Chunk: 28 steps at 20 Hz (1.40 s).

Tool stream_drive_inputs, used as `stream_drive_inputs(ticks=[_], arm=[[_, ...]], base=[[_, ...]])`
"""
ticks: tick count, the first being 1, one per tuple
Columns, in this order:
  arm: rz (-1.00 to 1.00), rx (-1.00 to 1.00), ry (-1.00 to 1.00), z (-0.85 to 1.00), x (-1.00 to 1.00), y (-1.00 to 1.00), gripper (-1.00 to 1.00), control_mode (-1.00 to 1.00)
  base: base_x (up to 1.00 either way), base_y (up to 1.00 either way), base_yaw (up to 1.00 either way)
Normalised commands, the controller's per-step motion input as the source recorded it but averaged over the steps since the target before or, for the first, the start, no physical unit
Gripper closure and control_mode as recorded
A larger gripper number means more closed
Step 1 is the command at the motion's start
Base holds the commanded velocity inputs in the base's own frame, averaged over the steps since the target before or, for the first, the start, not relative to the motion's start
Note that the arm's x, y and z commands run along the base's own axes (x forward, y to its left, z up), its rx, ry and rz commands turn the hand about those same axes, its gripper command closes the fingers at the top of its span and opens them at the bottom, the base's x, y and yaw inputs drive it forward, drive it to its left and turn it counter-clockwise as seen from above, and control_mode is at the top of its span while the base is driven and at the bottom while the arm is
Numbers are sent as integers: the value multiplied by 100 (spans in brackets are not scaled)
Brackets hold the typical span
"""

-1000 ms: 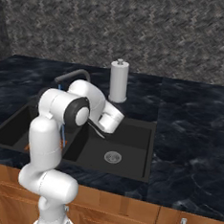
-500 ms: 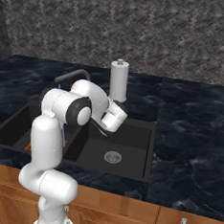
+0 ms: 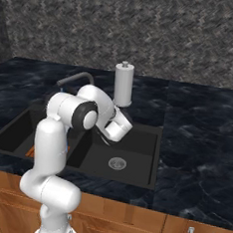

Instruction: Turn on the sink faucet with hot water and rinse the cutting board for ten seconds, then turn off the faucet. Push the cutting board to reach the water if necessary.

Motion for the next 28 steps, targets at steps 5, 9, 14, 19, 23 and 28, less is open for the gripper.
stream_drive_inputs(ticks=[5, 9, 14, 19, 23, 28], arm=[[5, 0, -2, -8, 3, 0, 100, -100], [7, 0, -2, -1, 5, 0, 100, -100], [7, 0, 0, 0, 7, 0, 100, -100], [8, 0, 0, 0, 11, 0, 100, -100], [9, 0, 0, 0, 12, 0, 100, -100], [9, 0, 0, 0, 3, -7, 100, -100]], base=[[0, 0, 0], [0, 0, 0], [0, 0, 0], [0, 0, 0], [0, 0, 0], [0, 0, 0]])
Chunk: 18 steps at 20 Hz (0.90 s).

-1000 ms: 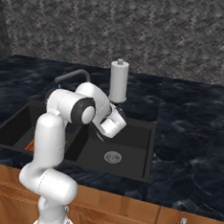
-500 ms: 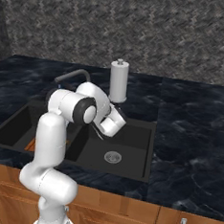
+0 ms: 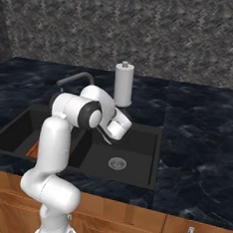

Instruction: Turn on the sink faucet with hot water and rinse the cutting board for ten seconds, then turn off the faucet. Push the cutting board to reach the water if necessary.

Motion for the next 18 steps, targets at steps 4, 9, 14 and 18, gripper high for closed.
stream_drive_inputs(ticks=[4, 9, 14, 18], arm=[[8, 1, 0, 0, 0, -18, 100, -100], [5, 1, -1, 0, 0, -24, 100, -100], [4, 0, -3, 0, 9, -12, 100, -100], [3, 0, -9, 0, 11, -5, 100, -100]], base=[[0, 0, 0], [0, 0, 0], [0, 0, 0], [0, 0, 0]])
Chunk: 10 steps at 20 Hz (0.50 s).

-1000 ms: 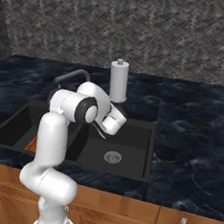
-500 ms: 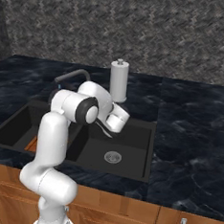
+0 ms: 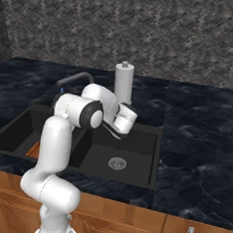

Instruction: Turn on the sink faucet with hot water and rinse the cutting board for ten seconds, then turn off the faucet. Push the cutting board to reach the water if necessary.

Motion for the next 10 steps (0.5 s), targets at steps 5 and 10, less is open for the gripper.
stream_drive_inputs(ticks=[5, 10], arm=[[3, 0, -7, 0, 6, -6, 100, -100], [5, 0, 0, -6, 0, -5, 100, -100]], base=[[0, 0, 0], [0, 0, 0]])
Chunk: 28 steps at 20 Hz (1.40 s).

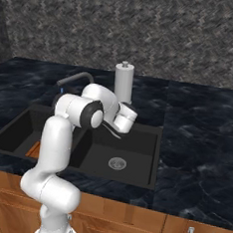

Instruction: Turn on the sink faucet with hot water and rinse the cutting board for ten seconds, then turn off the faucet. Push the cutting board to reach the water if necessary.

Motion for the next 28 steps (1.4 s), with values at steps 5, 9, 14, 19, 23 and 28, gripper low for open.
stream_drive_inputs(ticks=[5, 9, 14, 19, 23, 28], arm=[[3, 0, -1, -21, 0, -6, 100, -100], [3, 0, -4, -3, 0, -15, 100, -100], [2, 0, -5, 0, 0, -28, 100, -100], [0, 0, -2, -25, 0, -4, 100, -100], [0, 0, -3, -32, 0, 0, 100, -100], [0, 0, -4, -12, 10, 0, 100, -100]], base=[[0, 0, 0], [0, 0, 0], [0, 0, 0], [0, 0, 0], [0, 0, 0], [0, 0, 0]])
